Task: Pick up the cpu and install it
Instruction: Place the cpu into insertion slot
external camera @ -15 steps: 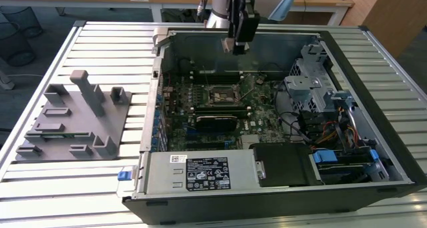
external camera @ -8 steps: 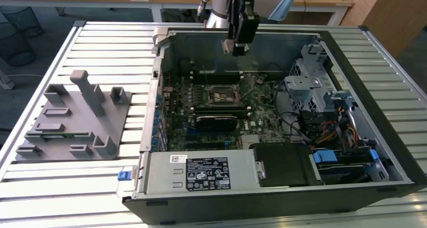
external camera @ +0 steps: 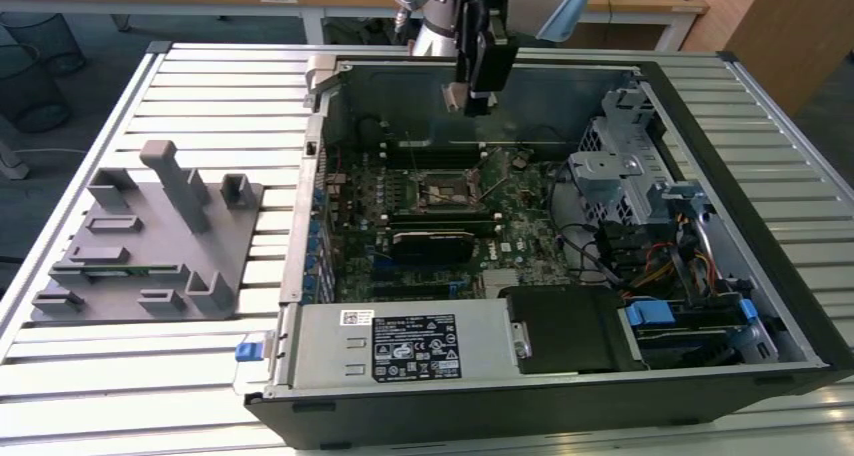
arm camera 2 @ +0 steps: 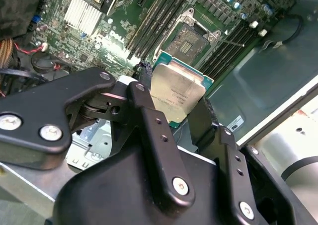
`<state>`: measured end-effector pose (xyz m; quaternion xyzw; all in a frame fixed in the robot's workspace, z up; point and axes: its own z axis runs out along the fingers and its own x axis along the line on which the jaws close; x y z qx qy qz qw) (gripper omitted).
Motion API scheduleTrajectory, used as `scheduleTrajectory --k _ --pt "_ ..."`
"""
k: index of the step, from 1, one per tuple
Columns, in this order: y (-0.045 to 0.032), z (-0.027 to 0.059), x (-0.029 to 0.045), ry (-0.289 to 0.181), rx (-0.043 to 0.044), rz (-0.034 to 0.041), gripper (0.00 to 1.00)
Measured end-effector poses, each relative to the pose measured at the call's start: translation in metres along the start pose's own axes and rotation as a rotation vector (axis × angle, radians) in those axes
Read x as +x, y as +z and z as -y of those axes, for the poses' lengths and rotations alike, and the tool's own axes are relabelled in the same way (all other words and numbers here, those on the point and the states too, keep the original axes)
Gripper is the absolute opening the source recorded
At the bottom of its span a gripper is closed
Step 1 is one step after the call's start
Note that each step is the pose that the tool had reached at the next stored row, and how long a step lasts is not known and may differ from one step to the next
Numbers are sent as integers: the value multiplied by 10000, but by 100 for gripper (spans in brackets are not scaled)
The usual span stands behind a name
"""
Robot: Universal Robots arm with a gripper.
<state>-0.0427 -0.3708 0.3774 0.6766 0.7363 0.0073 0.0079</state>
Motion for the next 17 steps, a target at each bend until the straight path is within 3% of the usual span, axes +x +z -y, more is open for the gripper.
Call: scheduleTrajectory --k 3,7,12,17 --pt "28 4 0 -416 -1 -7 54" --pt "94 6 8 -430 1 -6 54" --pt "159 4 47 -253 1 -5 54" --pt "204 4 55 9 -4 -53 54"
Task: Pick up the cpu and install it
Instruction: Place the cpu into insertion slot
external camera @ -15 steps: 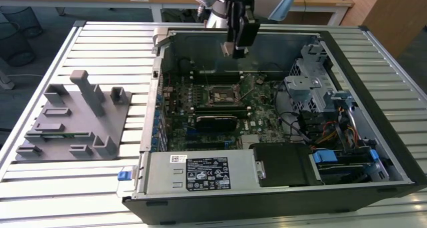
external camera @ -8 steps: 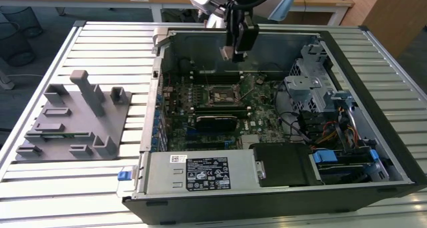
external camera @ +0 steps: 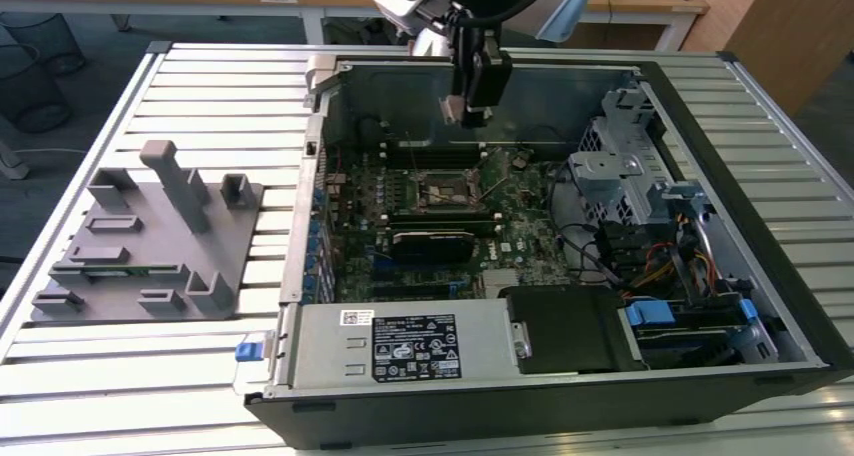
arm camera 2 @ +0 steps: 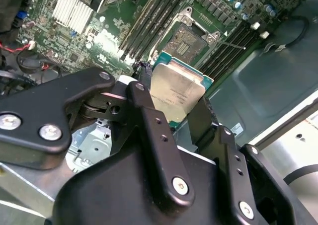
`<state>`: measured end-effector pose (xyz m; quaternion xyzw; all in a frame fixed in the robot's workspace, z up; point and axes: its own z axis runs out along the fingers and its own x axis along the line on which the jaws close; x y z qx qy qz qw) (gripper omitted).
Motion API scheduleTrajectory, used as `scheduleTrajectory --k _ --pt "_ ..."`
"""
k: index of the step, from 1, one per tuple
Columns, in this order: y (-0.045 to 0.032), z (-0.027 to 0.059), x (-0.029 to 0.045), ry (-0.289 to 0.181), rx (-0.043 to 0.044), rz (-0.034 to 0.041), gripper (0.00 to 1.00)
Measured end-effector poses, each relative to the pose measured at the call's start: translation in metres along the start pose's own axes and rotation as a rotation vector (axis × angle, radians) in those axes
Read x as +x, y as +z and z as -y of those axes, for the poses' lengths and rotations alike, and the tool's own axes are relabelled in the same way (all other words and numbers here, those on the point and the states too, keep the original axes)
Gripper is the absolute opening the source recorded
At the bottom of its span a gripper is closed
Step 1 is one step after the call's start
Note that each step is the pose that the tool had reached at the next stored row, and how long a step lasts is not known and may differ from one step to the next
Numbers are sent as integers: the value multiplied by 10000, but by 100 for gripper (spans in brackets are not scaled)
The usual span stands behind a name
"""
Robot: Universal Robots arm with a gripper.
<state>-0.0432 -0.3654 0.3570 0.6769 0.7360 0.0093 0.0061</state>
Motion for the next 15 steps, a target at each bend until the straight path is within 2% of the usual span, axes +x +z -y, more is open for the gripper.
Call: scheduleTrajectory --k 6,15 --pt "53 1 2 670 1 44 54" --pt "90 2 2 698 1 50 54"
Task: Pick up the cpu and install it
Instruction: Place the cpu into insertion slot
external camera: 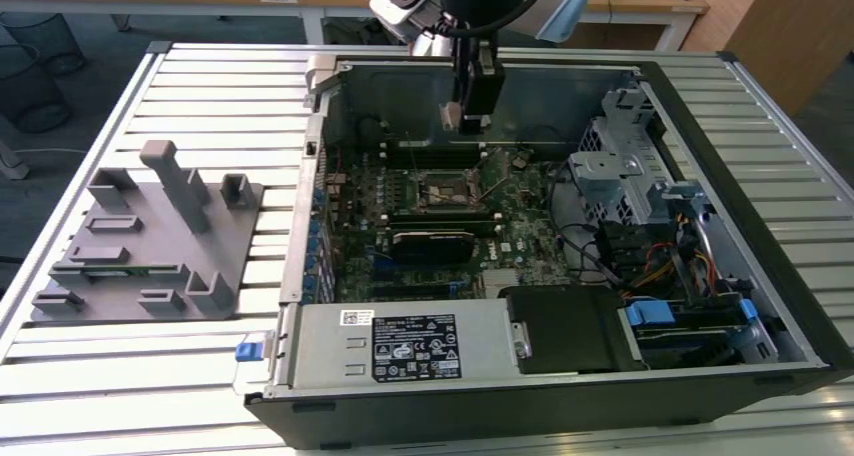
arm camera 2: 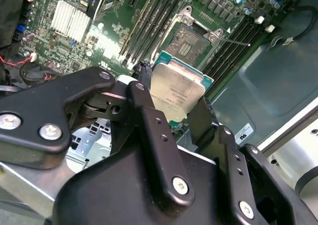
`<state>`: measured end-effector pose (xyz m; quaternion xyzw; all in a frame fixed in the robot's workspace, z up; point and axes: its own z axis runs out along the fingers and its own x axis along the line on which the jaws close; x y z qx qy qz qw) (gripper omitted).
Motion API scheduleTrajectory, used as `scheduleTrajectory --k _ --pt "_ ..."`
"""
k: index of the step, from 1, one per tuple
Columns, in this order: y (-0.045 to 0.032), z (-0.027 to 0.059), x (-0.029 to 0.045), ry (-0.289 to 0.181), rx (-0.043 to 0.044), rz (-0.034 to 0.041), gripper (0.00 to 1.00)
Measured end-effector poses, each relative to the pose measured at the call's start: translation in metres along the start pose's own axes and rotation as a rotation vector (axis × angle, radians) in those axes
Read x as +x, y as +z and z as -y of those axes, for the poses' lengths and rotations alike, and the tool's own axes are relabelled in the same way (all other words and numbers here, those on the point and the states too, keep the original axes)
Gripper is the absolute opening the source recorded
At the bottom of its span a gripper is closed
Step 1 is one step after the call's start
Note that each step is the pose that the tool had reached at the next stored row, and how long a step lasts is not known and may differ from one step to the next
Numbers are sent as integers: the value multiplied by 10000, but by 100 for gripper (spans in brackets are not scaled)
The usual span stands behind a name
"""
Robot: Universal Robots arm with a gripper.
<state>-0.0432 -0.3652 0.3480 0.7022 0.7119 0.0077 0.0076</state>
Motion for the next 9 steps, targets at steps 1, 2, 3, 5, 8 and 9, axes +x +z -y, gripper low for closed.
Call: scheduleTrajectory --k 1,2,3,5,8,9 --pt "2 0 0 0 0 0 54" --pt "4 0 0 0 0 1 54" --pt "6 0 0 0 1 1 54" --pt "10 0 0 0 0 0 54" --pt "16 0 0 0 0 0 54" --pt "18 0 0 0 0 0 54"
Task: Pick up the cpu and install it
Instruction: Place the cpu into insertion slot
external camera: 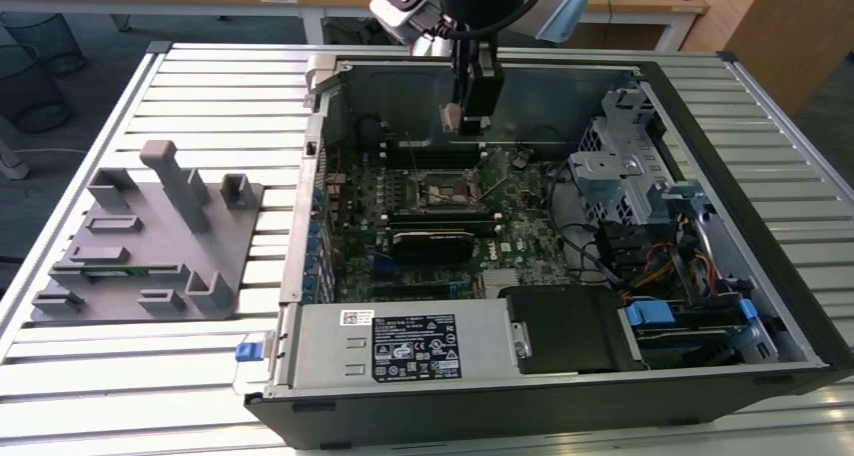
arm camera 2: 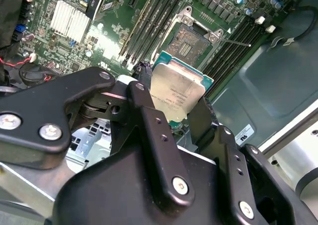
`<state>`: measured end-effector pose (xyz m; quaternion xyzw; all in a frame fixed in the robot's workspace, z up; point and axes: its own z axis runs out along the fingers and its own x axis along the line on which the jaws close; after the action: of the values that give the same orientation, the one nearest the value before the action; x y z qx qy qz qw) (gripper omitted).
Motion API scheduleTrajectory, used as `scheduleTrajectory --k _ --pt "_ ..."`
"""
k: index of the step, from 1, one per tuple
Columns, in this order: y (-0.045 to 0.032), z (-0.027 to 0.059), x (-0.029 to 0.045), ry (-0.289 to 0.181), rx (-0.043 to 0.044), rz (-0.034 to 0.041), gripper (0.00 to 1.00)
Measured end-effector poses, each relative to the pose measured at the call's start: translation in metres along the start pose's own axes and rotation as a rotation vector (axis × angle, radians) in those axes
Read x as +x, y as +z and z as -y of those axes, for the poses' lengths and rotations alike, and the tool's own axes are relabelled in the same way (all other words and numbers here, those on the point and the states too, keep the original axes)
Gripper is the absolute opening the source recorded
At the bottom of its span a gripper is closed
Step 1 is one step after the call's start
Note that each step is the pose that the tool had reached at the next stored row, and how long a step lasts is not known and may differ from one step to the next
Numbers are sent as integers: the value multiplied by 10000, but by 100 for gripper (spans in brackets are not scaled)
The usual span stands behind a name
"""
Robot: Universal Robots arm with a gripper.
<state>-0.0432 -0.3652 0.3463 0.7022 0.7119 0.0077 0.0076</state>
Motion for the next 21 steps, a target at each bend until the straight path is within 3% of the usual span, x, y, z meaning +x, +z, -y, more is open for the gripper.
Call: scheduleTrajectory --k 21 --pt "48 1 0 10 0 1 54"
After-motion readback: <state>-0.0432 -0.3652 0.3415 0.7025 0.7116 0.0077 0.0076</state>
